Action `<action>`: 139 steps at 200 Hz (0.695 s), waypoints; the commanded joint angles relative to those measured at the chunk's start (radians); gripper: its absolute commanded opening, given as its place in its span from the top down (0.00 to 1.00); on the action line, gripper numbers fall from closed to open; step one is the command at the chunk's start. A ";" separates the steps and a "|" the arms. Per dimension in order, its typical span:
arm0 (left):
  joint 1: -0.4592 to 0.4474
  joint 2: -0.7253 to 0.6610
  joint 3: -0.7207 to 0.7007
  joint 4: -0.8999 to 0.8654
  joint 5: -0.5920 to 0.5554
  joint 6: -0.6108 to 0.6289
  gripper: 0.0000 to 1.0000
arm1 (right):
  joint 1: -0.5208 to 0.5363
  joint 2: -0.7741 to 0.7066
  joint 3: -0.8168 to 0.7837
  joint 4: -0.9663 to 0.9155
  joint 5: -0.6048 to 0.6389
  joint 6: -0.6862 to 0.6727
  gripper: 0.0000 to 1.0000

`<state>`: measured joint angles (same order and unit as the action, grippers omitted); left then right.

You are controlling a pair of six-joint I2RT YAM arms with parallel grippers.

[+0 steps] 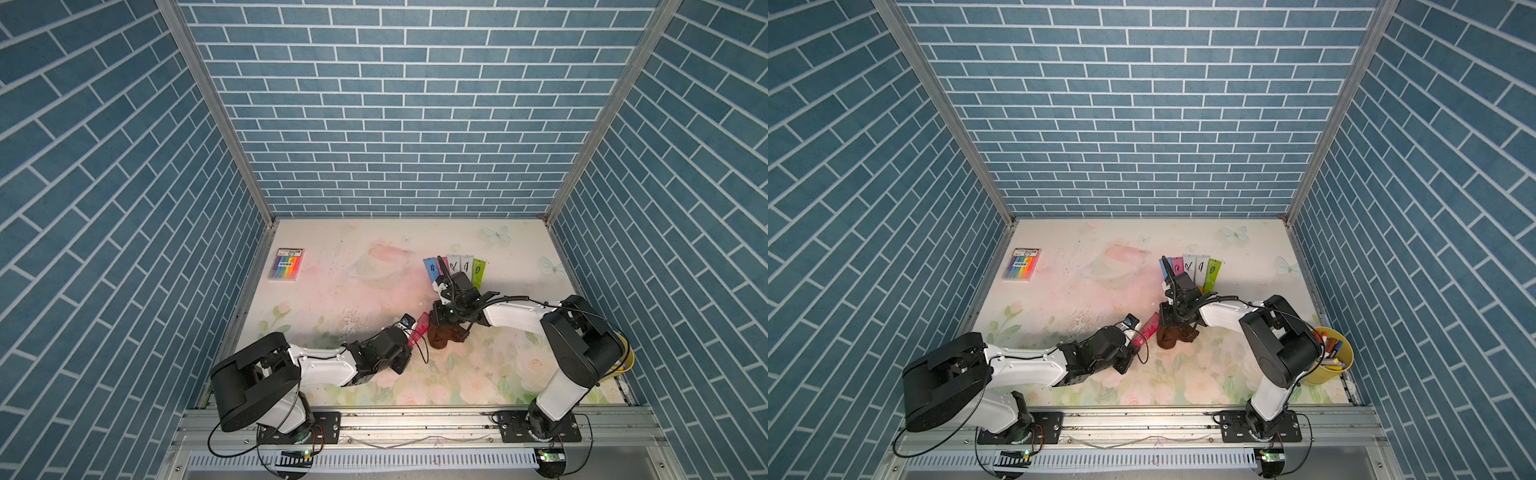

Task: Wipe the surface of the toothpaste tube
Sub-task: Wipe the dirt from the toothpaste tube.

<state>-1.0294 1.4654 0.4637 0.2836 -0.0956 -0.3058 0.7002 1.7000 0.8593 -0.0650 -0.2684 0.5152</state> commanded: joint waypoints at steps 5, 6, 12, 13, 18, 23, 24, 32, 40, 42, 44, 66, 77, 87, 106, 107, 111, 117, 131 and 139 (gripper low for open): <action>-0.014 0.005 0.018 0.004 0.032 0.010 0.88 | 0.110 -0.010 -0.047 -0.051 -0.082 -0.003 1.00; -0.014 0.005 0.018 0.005 0.031 0.010 0.88 | 0.113 -0.011 -0.047 -0.051 -0.082 -0.001 1.00; -0.015 0.007 0.018 0.005 0.031 0.010 0.88 | 0.132 -0.009 -0.051 -0.050 -0.084 0.004 1.00; -0.015 0.007 0.018 0.005 0.030 0.011 0.88 | 0.136 -0.008 -0.051 -0.049 -0.084 0.004 1.00; -0.015 0.007 0.018 0.003 0.028 0.010 0.88 | 0.151 -0.005 -0.054 -0.053 -0.087 0.007 1.00; -0.015 0.008 0.018 0.003 0.027 0.010 0.88 | 0.166 -0.002 -0.057 -0.054 -0.088 0.010 1.00; -0.015 0.008 0.018 0.002 0.026 0.011 0.88 | 0.170 -0.001 -0.058 -0.054 -0.089 0.011 1.00; -0.015 0.009 0.019 0.002 0.023 0.010 0.88 | 0.181 0.002 -0.069 -0.046 -0.103 0.019 1.00; -0.015 0.008 0.018 0.000 0.023 0.010 0.88 | 0.187 0.005 -0.084 -0.033 -0.120 0.028 1.00; -0.015 0.008 0.019 0.000 0.022 0.009 0.88 | 0.190 0.005 -0.088 -0.029 -0.122 0.030 1.00; -0.015 0.007 0.018 0.000 0.021 0.009 0.88 | 0.192 0.006 -0.092 -0.027 -0.124 0.033 1.00; -0.015 0.002 0.017 0.000 0.012 0.007 0.88 | 0.192 -0.013 -0.134 -0.006 -0.124 0.042 1.00; -0.015 -0.003 0.015 -0.002 0.009 0.006 0.88 | 0.186 -0.020 -0.142 -0.009 -0.103 0.042 1.00; -0.015 -0.007 0.012 -0.001 0.007 0.004 0.88 | 0.172 -0.021 -0.142 -0.016 -0.079 0.045 1.00; -0.017 -0.021 0.005 0.000 0.009 0.001 0.88 | 0.095 0.007 -0.134 -0.011 -0.045 0.054 1.00; -0.017 -0.022 0.005 0.000 0.008 0.001 0.88 | 0.092 0.009 -0.133 -0.012 -0.041 0.055 1.00; -0.016 -0.027 0.001 0.000 0.007 -0.002 0.88 | 0.073 0.018 -0.125 -0.017 -0.026 0.055 1.00; -0.017 -0.032 -0.001 -0.002 0.006 -0.008 0.89 | 0.051 0.033 -0.110 -0.026 0.005 0.055 1.00; -0.016 -0.053 -0.013 0.003 0.004 -0.028 0.90 | 0.019 0.074 -0.068 -0.062 0.087 0.055 1.00; -0.016 -0.063 -0.022 0.003 0.000 -0.044 0.91 | 0.006 0.095 -0.042 -0.090 0.124 0.053 1.00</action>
<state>-1.0328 1.4502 0.4595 0.2756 -0.1047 -0.3206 0.7647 1.6802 0.8024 0.0437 -0.3195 0.5465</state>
